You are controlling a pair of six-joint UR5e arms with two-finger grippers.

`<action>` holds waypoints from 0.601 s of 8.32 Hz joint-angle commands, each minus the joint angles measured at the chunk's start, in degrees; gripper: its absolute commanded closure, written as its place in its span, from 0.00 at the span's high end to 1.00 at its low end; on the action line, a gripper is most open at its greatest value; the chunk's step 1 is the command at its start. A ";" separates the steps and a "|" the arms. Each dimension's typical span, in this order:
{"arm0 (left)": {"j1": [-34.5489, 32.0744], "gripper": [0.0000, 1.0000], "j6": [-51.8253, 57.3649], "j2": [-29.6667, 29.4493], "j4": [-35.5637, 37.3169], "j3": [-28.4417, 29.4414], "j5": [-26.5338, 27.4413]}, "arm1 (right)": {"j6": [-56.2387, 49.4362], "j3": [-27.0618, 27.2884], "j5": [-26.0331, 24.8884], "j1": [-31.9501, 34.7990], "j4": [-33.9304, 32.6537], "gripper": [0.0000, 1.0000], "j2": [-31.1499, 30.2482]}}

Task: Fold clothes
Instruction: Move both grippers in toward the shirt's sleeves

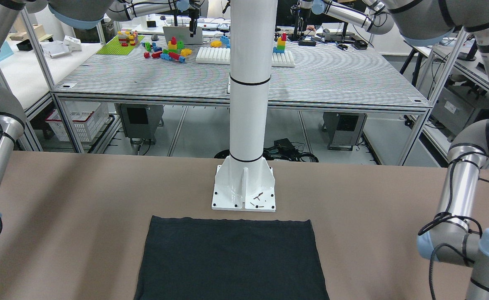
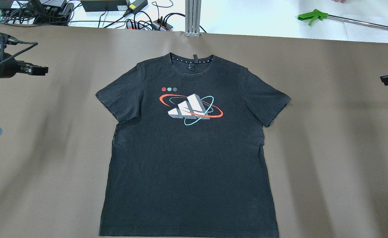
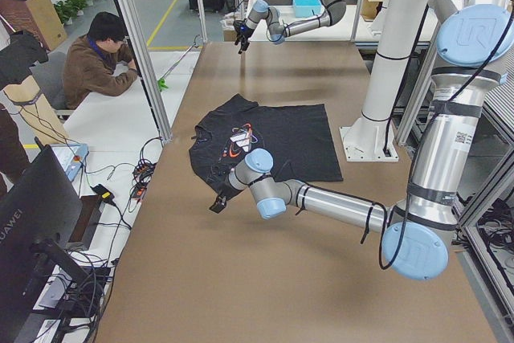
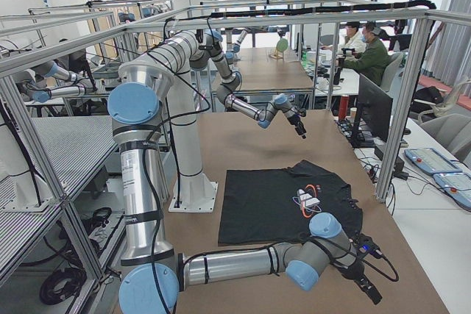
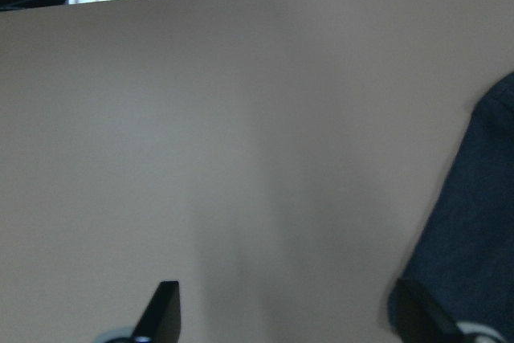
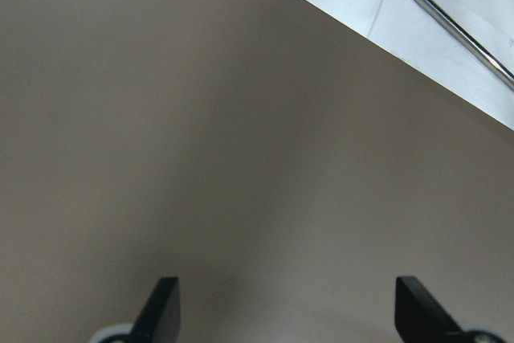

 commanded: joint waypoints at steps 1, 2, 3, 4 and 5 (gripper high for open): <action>2.23 0.94 -2.90 -6.73 -0.77 6.51 1.95 | 14.67 -0.32 -0.01 -7.62 5.90 0.94 2.58; 2.49 0.94 -2.99 -8.84 -0.85 8.70 2.13 | 17.94 -0.32 -0.62 -9.99 7.50 0.94 2.93; 3.53 0.94 -3.25 -9.73 -0.94 9.68 4.05 | 20.23 -0.76 -2.11 -12.19 7.86 0.94 3.54; 3.98 0.94 -3.86 -10.35 -0.94 9.87 4.94 | 22.08 -1.63 -3.95 -14.04 9.61 0.94 3.90; 3.98 0.94 -3.87 -11.49 -0.94 11.09 4.94 | 23.41 -4.95 -5.97 -15.80 12.41 0.94 5.99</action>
